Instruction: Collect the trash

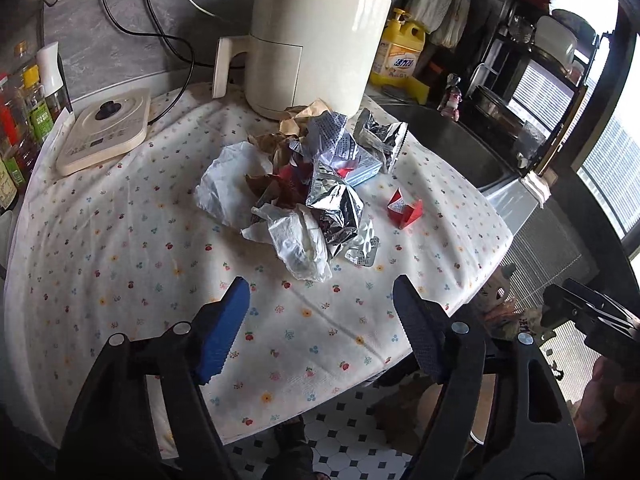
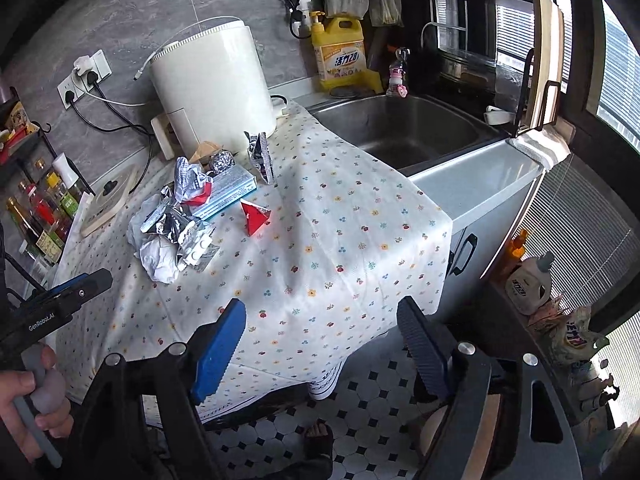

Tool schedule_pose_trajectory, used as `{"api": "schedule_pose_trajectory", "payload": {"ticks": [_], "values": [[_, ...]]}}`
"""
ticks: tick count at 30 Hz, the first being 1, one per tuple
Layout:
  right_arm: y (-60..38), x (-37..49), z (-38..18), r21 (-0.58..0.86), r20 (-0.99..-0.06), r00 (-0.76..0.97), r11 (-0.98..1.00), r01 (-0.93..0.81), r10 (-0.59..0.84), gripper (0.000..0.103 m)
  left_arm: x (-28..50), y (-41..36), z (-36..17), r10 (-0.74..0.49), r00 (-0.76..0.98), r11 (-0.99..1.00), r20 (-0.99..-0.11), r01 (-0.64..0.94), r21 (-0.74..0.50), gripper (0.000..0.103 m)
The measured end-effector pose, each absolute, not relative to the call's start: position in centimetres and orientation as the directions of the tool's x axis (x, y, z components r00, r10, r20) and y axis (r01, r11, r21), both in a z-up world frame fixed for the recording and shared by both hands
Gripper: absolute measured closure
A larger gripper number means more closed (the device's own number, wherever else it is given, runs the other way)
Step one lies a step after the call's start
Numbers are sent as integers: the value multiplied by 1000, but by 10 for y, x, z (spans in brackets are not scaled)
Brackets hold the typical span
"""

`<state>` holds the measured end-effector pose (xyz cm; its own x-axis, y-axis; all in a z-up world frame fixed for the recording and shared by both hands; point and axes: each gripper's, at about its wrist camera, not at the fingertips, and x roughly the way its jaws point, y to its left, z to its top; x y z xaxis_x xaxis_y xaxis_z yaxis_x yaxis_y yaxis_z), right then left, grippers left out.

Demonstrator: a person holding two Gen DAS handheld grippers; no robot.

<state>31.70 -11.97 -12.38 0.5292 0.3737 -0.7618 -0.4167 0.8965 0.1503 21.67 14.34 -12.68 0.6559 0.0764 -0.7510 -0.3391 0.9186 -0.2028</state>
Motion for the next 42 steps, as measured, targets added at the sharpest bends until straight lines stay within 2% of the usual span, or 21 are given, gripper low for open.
{"api": "schedule_pose_trajectory", "payload": {"ticks": [12,14,16,19,25,30,33,36,37,38,39,42], "values": [[-63,344,-130,156,-771,490,867,-473,406,34,269,189,-173,-33,614,905,-789,-317,-284,46],[-51,346,-130,136,-773,493,863,-487,400,34,276,190,-179,-63,608,907,-791,-296,-299,57],[-40,348,-130,133,-777,481,853,-505,406,34,279,192,-185,-82,596,906,-799,-290,-309,80],[-22,348,-133,119,-782,464,829,-546,417,34,274,198,-188,-111,602,892,-791,-291,-347,97],[0,366,-145,115,-805,435,825,-553,403,38,247,212,-166,-94,674,879,-732,-289,-379,99],[14,397,-160,83,-824,437,840,-536,360,55,230,229,-152,-47,717,860,-695,-325,-394,99],[21,414,-174,67,-841,427,847,-527,332,59,222,238,-149,-26,727,845,-686,-350,-404,99],[26,426,-187,75,-856,400,844,-531,328,73,214,243,-149,-14,728,837,-685,-366,-406,99],[27,427,-189,88,-856,388,837,-540,340,81,211,245,-149,-11,727,834,-687,-372,-407,99],[28,427,-188,96,-852,385,830,-549,354,93,207,247,-150,-10,726,832,-687,-375,-409,99],[29,427,-187,96,-849,388,826,-556,359,98,204,248,-150,-6,726,830,-688,-380,-408,99],[27,422,-180,119,-838,384,817,-564,388,101,197,251,-151,-1,724,827,-690,-387,-407,99]]}}
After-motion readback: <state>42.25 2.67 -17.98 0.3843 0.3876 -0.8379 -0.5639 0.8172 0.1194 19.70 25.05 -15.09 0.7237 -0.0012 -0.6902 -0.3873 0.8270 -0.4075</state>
